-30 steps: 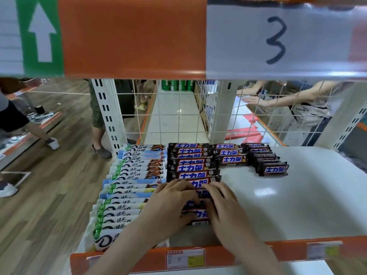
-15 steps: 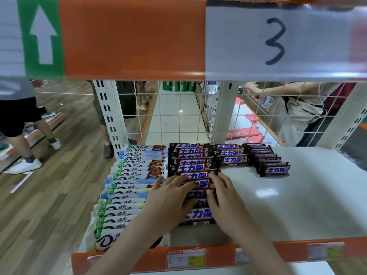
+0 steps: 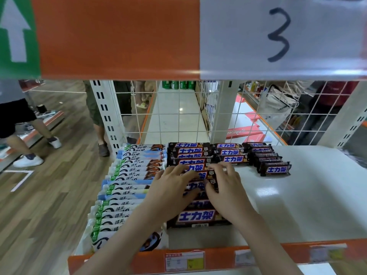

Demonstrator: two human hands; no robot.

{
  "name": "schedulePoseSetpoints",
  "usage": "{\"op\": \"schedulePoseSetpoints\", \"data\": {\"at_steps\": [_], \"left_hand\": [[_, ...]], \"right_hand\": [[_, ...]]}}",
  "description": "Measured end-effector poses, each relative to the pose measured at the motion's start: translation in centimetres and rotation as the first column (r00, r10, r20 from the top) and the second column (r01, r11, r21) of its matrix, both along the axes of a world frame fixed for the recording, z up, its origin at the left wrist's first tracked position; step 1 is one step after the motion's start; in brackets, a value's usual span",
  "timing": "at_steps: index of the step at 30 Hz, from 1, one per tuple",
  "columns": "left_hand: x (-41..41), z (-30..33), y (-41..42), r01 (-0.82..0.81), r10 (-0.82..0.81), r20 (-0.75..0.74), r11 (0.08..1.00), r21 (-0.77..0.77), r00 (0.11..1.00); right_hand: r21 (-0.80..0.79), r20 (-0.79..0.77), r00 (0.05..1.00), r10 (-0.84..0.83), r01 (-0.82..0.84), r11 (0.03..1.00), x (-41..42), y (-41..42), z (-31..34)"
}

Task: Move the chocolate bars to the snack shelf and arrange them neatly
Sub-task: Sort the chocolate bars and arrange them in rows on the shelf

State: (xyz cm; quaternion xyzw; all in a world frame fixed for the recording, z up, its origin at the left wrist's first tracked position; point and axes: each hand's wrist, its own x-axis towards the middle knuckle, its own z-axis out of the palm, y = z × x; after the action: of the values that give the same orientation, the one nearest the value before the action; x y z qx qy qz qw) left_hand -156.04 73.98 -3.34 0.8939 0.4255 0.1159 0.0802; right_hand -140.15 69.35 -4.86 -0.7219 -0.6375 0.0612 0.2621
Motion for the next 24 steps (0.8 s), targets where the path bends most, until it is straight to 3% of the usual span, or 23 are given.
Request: {"op": "schedulePoseSetpoints", "data": {"at_steps": [6, 17, 24], "left_hand": [[0.3, -0.5, 0.7, -0.025, 0.028, -0.089, 0.999, 0.034, 0.996], [0.1, -0.7, 1.9, -0.038, 0.038, -0.004, 0.997, 0.065, 0.999], [0.2, -1.1, 3.5, -0.059, 0.060, -0.034, 0.997, 0.051, 0.998]], "right_hand": [[-0.085, 0.018, 0.999, 0.028, -0.027, 0.996, -0.7, 1.3, -0.4], [-0.046, -0.013, 1.000, 0.007, -0.008, 0.999, 0.1, 1.9, -0.2], [-0.076, 0.015, 0.997, 0.072, -0.071, 0.995, 0.1, 3.0, -0.3]]}}
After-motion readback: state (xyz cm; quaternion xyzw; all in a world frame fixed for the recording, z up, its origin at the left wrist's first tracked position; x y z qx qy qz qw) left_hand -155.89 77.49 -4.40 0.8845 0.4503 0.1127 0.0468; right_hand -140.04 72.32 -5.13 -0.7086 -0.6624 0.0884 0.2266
